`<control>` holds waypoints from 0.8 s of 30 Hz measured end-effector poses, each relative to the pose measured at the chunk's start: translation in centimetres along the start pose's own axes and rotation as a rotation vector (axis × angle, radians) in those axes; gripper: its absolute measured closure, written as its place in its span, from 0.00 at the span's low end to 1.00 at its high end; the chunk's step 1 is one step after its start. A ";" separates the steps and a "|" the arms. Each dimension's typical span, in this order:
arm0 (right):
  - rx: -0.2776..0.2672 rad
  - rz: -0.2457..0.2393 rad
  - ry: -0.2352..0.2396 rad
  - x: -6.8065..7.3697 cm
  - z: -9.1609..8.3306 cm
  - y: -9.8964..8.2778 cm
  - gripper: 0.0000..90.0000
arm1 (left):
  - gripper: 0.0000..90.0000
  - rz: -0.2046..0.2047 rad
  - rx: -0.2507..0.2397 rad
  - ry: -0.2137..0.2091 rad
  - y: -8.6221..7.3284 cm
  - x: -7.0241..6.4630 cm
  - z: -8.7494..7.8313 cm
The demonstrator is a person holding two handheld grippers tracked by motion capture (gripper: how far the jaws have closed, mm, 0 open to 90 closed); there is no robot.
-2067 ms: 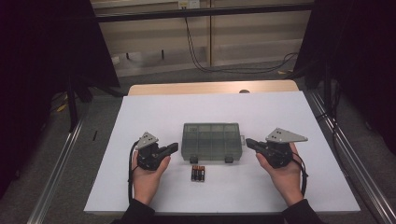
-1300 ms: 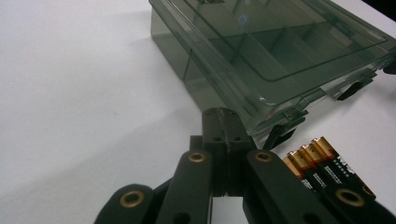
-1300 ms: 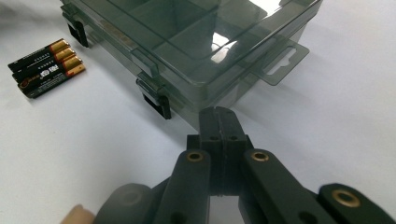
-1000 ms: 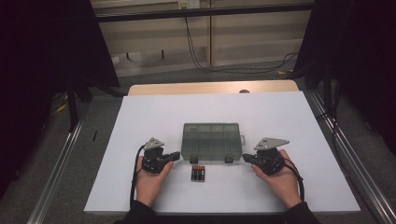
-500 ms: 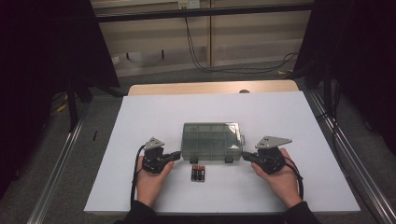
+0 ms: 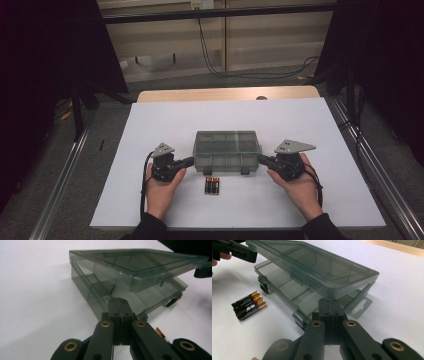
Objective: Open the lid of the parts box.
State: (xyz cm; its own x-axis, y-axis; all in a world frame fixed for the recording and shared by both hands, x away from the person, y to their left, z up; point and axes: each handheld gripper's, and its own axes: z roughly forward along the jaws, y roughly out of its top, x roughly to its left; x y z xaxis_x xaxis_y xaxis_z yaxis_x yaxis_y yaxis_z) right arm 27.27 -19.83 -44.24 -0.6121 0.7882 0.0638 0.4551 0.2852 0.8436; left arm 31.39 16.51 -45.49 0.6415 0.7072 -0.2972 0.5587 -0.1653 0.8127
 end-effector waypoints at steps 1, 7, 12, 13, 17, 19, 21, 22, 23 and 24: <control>-0.001 0.003 -0.003 0.0 0.0 0.1 1.00 | 1.00 0.001 -0.005 -0.001 0.2 -0.1 0.0; -0.014 0.003 -0.017 0.1 0.2 0.6 1.00 | 1.00 0.012 -0.038 -0.006 0.9 -0.3 0.0; -0.040 0.010 -0.016 -0.2 0.1 1.2 1.00 | 1.00 0.018 -0.063 -0.009 1.4 -0.4 0.2; -0.050 0.018 -0.014 -0.3 0.1 1.4 1.00 | 1.00 0.023 -0.067 -0.010 1.5 -0.5 0.2; -0.076 0.020 -0.014 -0.4 0.2 1.9 1.00 | 1.00 0.037 -0.105 -0.005 2.1 -0.8 0.5; -0.081 0.015 -0.018 -0.3 0.4 2.1 1.00 | 1.00 0.040 -0.119 -0.002 2.4 -0.8 0.6; -0.086 0.012 -0.023 -0.2 0.5 2.3 1.00 | 1.00 0.046 -0.131 0.000 2.6 -0.9 0.7; -0.094 0.011 -0.023 -0.3 0.5 2.4 1.00 | 1.00 0.046 -0.131 0.000 2.6 -0.9 0.7; -0.098 0.016 -0.029 -0.3 0.5 2.5 1.00 | 1.00 0.048 -0.144 0.001 2.8 -0.9 0.9; -0.104 0.021 -0.031 -0.3 0.6 2.7 1.00 | 1.00 0.050 -0.144 0.004 2.9 -0.9 1.0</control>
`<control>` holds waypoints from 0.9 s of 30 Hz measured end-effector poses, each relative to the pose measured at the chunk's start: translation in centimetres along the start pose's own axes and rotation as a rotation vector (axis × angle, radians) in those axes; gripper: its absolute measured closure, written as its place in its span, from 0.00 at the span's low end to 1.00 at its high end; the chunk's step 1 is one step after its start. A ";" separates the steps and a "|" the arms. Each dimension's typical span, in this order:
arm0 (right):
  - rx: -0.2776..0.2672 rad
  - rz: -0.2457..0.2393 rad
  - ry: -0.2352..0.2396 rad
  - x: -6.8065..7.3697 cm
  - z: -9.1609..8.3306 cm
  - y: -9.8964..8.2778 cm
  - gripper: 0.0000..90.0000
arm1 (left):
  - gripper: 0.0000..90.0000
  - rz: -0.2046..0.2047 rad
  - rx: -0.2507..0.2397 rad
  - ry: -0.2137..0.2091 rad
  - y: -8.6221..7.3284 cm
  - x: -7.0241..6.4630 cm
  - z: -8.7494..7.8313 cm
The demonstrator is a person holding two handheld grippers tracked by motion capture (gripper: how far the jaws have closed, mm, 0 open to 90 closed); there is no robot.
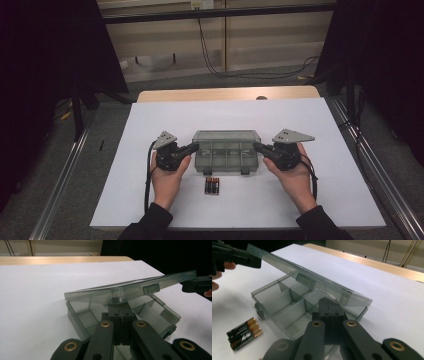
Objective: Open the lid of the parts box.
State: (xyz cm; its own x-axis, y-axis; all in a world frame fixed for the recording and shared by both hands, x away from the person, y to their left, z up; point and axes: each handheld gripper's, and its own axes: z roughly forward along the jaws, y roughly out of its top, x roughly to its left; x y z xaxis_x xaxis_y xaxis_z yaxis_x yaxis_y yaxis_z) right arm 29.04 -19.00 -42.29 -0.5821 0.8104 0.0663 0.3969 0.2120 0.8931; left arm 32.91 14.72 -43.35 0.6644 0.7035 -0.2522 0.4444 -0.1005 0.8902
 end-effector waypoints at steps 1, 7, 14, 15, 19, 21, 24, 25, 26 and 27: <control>-0.006 0.006 -0.006 0.0 0.0 0.1 1.00 | 1.00 0.003 -0.002 -0.002 0.1 0.0 0.1; -0.022 0.005 -0.024 -0.1 0.4 0.7 1.00 | 1.00 0.000 -0.023 0.014 0.4 0.3 0.3; -0.069 0.039 -0.055 -0.2 1.1 1.5 1.00 | 1.00 -0.001 -0.048 0.026 1.1 0.5 0.8; -0.078 0.043 -0.064 -0.3 1.2 1.7 1.00 | 1.00 0.000 -0.060 0.026 1.2 0.6 0.9; -0.084 0.046 -0.069 -0.4 1.3 2.1 1.00 | 1.00 -0.010 -0.074 0.036 1.6 0.6 0.8; -0.091 0.047 -0.072 -0.4 1.5 2.3 1.00 | 1.00 0.011 -0.074 0.033 1.9 0.6 0.6; -0.096 0.049 -0.076 -0.5 1.5 2.8 1.00 | 1.00 0.031 -0.098 0.023 2.1 0.4 -0.2; -0.097 0.048 -0.079 -0.6 1.5 3.0 1.00 | 0.96 0.046 -0.104 0.024 2.0 0.5 -0.4; -0.096 0.052 -0.083 -0.6 1.6 3.0 1.00 | 0.91 0.046 -0.104 0.024 2.0 0.5 -0.4; -0.097 0.045 -0.077 -0.7 1.6 3.1 1.00 | 0.86 0.052 -0.114 0.049 1.9 0.5 -0.5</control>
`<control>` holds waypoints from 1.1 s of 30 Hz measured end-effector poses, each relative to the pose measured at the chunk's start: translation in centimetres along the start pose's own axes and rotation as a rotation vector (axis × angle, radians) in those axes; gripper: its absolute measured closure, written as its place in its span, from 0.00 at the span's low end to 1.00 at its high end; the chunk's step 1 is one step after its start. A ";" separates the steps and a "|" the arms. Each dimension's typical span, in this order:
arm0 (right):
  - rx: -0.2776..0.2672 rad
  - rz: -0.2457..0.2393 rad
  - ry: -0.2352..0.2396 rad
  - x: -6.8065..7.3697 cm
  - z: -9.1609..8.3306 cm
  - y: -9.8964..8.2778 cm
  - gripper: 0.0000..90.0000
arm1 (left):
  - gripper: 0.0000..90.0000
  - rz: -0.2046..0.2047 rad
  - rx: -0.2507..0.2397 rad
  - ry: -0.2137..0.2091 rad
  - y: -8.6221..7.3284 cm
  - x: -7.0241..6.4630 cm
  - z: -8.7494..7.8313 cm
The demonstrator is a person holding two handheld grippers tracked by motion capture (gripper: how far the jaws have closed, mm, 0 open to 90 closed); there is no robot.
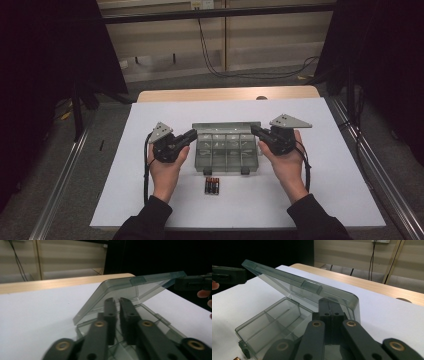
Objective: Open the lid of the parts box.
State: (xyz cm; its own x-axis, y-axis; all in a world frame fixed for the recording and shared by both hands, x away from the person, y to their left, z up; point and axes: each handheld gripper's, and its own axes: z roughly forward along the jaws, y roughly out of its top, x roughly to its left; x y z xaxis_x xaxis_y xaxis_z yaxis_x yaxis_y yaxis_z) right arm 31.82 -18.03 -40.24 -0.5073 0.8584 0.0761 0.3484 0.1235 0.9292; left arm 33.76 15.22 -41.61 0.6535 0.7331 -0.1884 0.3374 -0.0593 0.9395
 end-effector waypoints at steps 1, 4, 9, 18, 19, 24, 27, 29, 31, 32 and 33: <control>-0.002 -0.005 -0.002 -0.1 0.0 0.1 1.00 | 0.80 0.014 -0.005 0.046 -0.3 0.4 0.0; -0.001 -0.004 -0.004 -0.2 0.1 0.2 1.00 | 0.51 -0.024 0.047 0.099 -0.6 1.5 0.6; 0.001 -0.004 -0.008 -0.4 0.3 0.4 1.00 | 0.20 -0.047 0.128 0.115 -1.0 2.1 2.3; 0.011 -0.005 -0.011 -0.7 0.8 0.6 1.00 | 0.44 -0.023 0.111 0.096 -0.8 2.5 3.8; 0.009 -0.005 -0.009 -0.7 0.9 0.6 1.00 | 0.48 -0.020 0.113 0.104 -0.7 2.5 3.9; 0.008 -0.004 -0.009 -0.7 1.0 0.7 1.00 | 0.62 -0.003 0.112 0.142 -0.2 2.2 4.3; 0.005 -0.008 -0.007 -0.7 1.1 0.8 1.00 | 0.72 0.012 0.112 0.133 0.0 2.0 4.6; 0.006 -0.007 -0.007 -0.8 1.1 0.9 1.00 | 0.80 0.025 0.115 0.143 0.1 1.8 4.7; 0.005 -0.008 -0.008 -0.8 1.1 0.8 1.00 | 0.86 0.018 0.109 0.145 0.3 1.7 4.8; 0.006 -0.011 -0.006 -0.8 1.1 0.8 1.00 | 0.89 0.021 0.102 0.150 0.3 1.7 4.9; 0.009 -0.010 0.003 -0.8 1.0 0.8 1.00 | 0.91 0.025 0.103 0.159 0.4 1.7 4.9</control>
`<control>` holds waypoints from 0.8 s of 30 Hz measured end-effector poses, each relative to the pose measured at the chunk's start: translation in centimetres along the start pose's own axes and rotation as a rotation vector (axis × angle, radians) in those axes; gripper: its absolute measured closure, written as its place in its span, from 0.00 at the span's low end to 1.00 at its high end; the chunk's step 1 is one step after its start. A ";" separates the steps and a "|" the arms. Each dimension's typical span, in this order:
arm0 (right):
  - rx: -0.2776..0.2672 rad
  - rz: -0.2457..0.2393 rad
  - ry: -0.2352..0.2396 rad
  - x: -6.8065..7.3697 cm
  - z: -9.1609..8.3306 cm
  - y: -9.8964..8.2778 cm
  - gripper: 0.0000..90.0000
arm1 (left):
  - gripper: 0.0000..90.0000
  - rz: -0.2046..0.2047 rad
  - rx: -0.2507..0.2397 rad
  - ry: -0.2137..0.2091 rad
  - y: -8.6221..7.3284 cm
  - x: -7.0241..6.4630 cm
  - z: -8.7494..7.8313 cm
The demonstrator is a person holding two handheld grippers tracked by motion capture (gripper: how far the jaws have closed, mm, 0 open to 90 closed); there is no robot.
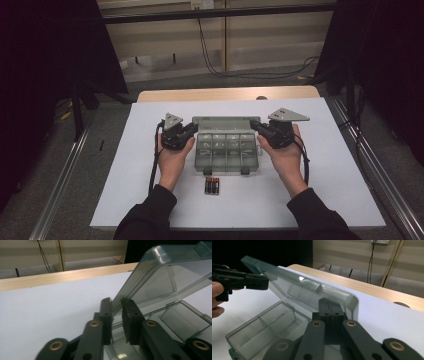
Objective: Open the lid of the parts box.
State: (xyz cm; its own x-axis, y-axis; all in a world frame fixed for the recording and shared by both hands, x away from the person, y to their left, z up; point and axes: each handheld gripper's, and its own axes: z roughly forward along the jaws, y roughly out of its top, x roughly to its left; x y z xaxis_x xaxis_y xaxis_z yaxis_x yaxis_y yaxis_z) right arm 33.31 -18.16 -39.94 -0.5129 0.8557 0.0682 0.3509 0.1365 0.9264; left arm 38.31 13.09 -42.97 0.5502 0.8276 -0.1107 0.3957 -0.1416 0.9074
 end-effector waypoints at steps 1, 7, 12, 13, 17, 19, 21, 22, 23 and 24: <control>-0.007 0.013 0.033 0.0 -0.3 -0.1 1.00 | 0.92 -0.006 0.002 0.007 0.1 -0.1 0.0; -0.065 -0.007 0.088 0.3 -2.1 -0.7 0.79 | 0.92 -0.021 -0.001 0.010 0.2 0.0 0.3; -0.085 0.061 0.017 -0.5 -2.7 -1.3 0.03 | 0.93 -0.035 -0.007 0.004 0.2 0.1 0.3; -0.081 0.081 0.007 -0.9 -2.6 -1.5 0.00 | 0.93 -0.036 -0.007 0.003 0.2 0.1 0.3; -0.075 0.091 -0.018 -1.7 -2.0 -1.8 0.00 | 0.93 -0.044 -0.008 0.000 0.2 0.2 0.4; -0.049 0.077 -0.057 -1.6 -1.2 -2.0 0.02 | 0.93 -0.043 -0.007 -0.002 0.2 0.3 0.4; -0.025 0.066 -0.104 -1.6 -0.4 -2.4 0.10 | 0.93 -0.047 -0.008 -0.003 0.2 0.3 0.4; -0.007 0.056 -0.124 -1.6 0.0 -2.5 0.16 | 0.93 -0.047 -0.008 -0.004 0.2 0.3 0.5; 0.001 0.058 -0.133 -1.6 0.4 -2.7 0.23 | 0.93 -0.054 -0.009 -0.001 0.2 0.3 0.5; 0.010 0.062 -0.143 -1.7 1.0 -3.0 0.35 | 0.93 -0.061 -0.012 -0.002 0.2 0.3 0.5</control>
State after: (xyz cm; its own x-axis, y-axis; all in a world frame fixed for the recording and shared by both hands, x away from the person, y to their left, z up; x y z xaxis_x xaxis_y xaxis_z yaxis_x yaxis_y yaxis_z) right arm 33.90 -19.51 -43.17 -0.3730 0.9251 0.0713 0.3870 0.0854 0.9181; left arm 38.95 13.02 -43.00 0.5270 0.8334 -0.1667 0.4195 -0.0846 0.9038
